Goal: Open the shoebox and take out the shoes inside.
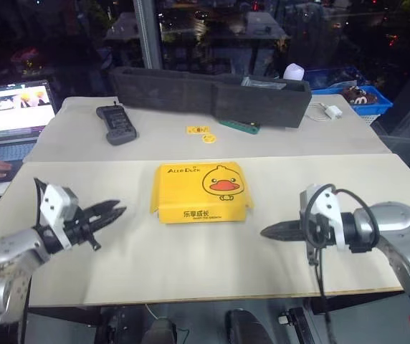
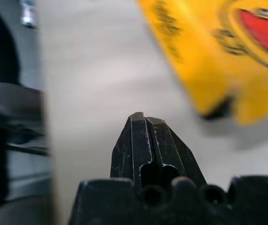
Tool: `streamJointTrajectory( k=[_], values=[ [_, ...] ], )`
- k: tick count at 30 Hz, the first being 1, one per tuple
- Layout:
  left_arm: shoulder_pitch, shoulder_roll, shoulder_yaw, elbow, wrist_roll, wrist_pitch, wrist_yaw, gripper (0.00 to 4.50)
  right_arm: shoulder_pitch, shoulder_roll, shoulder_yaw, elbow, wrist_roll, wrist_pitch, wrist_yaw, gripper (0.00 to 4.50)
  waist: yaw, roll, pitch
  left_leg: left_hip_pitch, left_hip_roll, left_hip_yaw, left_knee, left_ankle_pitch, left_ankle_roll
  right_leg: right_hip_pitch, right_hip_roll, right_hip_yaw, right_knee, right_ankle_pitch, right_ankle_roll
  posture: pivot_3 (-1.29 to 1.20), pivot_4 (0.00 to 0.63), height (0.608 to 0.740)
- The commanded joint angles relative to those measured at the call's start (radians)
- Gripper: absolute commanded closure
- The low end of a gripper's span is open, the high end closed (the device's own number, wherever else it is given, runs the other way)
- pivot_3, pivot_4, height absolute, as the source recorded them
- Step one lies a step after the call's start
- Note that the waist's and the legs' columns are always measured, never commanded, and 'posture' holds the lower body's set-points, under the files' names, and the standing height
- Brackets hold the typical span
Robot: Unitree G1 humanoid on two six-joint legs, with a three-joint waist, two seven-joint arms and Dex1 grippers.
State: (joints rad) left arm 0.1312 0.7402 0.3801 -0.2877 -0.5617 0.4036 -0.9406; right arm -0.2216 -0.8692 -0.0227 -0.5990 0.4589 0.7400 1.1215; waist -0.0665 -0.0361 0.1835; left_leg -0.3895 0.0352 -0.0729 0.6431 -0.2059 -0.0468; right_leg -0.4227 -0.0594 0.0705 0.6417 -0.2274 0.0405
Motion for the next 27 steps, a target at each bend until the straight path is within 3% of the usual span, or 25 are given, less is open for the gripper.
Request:
streamJointTrajectory(
  k=[1, 9, 18, 23, 27],
  values=[
    [0.037, 0.015, 0.051, -0.084, -0.042, 0.012, -0.010, 3.33, -0.008, 0.082, 0.140, -0.058, -0.099, 0.044, -0.195, 4.50, 0.002, -0.002, 0.000, 0.000, 0.001, 0.000, 0.000, 0.000, 0.000, 0.000, 0.000, 0.000, 0.000, -0.001, -0.002, 0.00, 0.150, 0.715],
    [0.107, 0.017, 0.100, -0.162, -0.059, 0.029, 0.009, 3.33, -0.040, 0.323, 0.235, 0.004, -0.164, 0.190, -0.507, 4.50, 0.020, -0.003, 0.000, -0.002, 0.000, 0.000, 0.000, 0.000, 0.000, -0.002, 0.000, -0.001, -0.001, -0.001, -0.003, 0.00, 0.150, 0.715],
    [0.124, -0.038, 0.050, -0.205, -0.042, 0.003, 0.065, 3.33, -0.041, 0.355, 0.354, 0.107, -0.183, 0.153, -0.487, 4.50, 0.023, -0.003, 0.000, -0.002, 0.001, 0.000, 0.000, 0.000, -0.001, -0.001, 0.000, -0.001, 0.000, -0.002, -0.004, 0.00, 0.150, 0.715],
    [0.135, -0.079, 0.013, -0.206, -0.008, -0.035, 0.085, 3.33, -0.025, 0.396, 0.335, 0.200, -0.226, 0.035, -0.545, 4.50, 0.019, -0.004, -0.001, 0.000, 0.001, 0.000, 0.000, 0.000, -0.001, 0.000, 0.001, -0.001, 0.000, -0.002, -0.004, 0.00, 0.150, 0.715],
    [0.153, -0.092, -0.003, -0.204, 0.012, -0.060, 0.085, 3.33, -0.001, 0.557, 0.230, 0.249, -0.196, -0.032, -0.672, 4.50, 0.019, -0.005, -0.002, 0.000, 0.002, 0.000, 0.000, 0.000, -0.001, -0.001, 0.002, -0.001, 0.001, -0.002, -0.004, 0.00, 0.150, 0.715]
  ],
)
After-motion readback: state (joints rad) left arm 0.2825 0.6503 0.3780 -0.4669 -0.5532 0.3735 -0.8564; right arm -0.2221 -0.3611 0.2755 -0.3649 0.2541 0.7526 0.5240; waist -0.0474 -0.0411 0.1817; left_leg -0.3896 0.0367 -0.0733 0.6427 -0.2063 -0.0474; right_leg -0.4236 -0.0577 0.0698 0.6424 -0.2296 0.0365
